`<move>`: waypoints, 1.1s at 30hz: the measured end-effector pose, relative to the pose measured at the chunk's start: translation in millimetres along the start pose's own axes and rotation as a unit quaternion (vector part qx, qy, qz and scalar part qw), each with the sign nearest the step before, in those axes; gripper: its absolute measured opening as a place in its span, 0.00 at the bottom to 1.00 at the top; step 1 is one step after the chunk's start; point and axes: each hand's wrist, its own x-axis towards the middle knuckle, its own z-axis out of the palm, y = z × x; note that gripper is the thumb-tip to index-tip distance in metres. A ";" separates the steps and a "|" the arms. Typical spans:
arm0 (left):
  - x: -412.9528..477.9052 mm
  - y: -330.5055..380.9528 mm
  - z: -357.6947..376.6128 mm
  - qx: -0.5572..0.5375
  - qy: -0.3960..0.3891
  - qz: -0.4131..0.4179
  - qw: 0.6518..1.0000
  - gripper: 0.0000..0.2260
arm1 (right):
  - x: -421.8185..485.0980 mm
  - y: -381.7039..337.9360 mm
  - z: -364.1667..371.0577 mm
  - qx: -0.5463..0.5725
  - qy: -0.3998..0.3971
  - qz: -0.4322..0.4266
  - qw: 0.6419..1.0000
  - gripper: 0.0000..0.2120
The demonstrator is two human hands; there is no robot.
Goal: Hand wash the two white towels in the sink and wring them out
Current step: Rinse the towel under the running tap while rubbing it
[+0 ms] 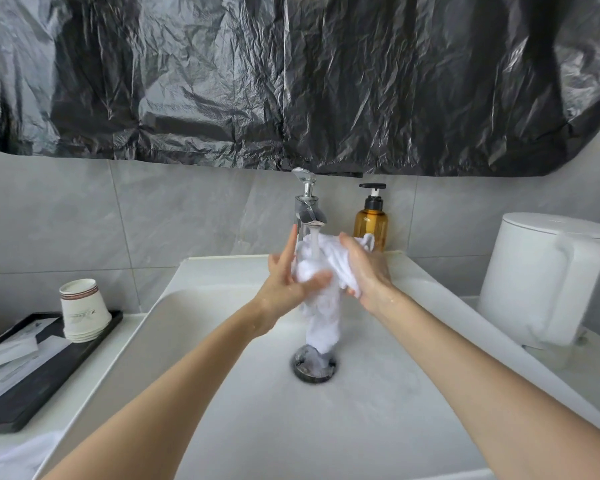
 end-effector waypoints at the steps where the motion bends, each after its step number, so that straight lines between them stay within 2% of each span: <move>1: -1.8 0.9 1.2 0.023 0.009 -0.004 1.000 0.42 | -0.2 0.9 0.3 -0.002 -0.017 0.011 1.000 0.24; 3: -4.5 4.7 2.1 0.034 0.041 0.004 0.999 0.40 | -0.5 1.2 4.3 0.016 -0.061 0.037 0.997 0.27; 6: -3.9 9.4 -1.0 0.066 0.133 0.038 0.988 0.27 | -2.5 2.3 14.8 0.072 -0.140 0.060 0.986 0.39; 8: -5.6 10.2 -2.9 0.030 0.128 0.062 0.989 0.22 | -2.7 4.3 17.9 0.084 -0.166 0.070 0.980 0.44; 9: -6.8 9.3 -2.1 -0.024 0.109 0.065 0.992 0.20 | -4.5 3.0 17.9 0.078 -0.176 0.076 0.978 0.44; 11: -8.2 6.2 1.1 -0.107 0.105 0.048 0.987 0.14 | -11.1 0.7 17.3 0.036 -0.159 0.052 0.985 0.36; 13: -4.9 1.6 7.5 -0.118 0.164 0.031 0.979 0.09 | -16.6 2.9 18.8 -0.015 -0.130 0.004 0.991 0.29; 15: 0.6 -1.7 14.4 -0.082 0.226 0.020 0.970 0.06 | -22.3 7.7 24.1 -0.034 -0.099 -0.040 0.994 0.25; 18: 4.9 -0.7 22.3 -0.055 0.274 -0.001 0.960 0.07 | -27.2 15.0 31.0 -0.036 -0.039 -0.082 0.995 0.24; 21: 9.8 0.7 24.7 -0.039 0.297 -0.019 0.954 0.09 | -29.6 15.6 32.7 -0.048 0.013 -0.093 0.994 0.18; 26: 13.2 1.2 25.6 0.015 0.331 -0.024 0.943 0.13 | -31.4 15.3 27.4 -0.076 0.034 -0.126 0.989 0.15; 28: 14.0 3.8 24.2 0.047 0.331 -0.024 0.942 0.13 | -27.2 13.4 25.1 -0.104 0.034 -0.152 0.982 0.14; 30: 15.6 5.8 21.6 0.030 0.333 -0.040 0.941 0.13 | -23.5 10.4 25.7 -0.151 0.023 -0.158 0.975 0.16; 33: 15.6 8.0 17.4 -0.030 0.346 -0.066 0.935 0.13 | -14.7 10.1 26.4 -0.176 -0.065 -0.153 0.970 0.20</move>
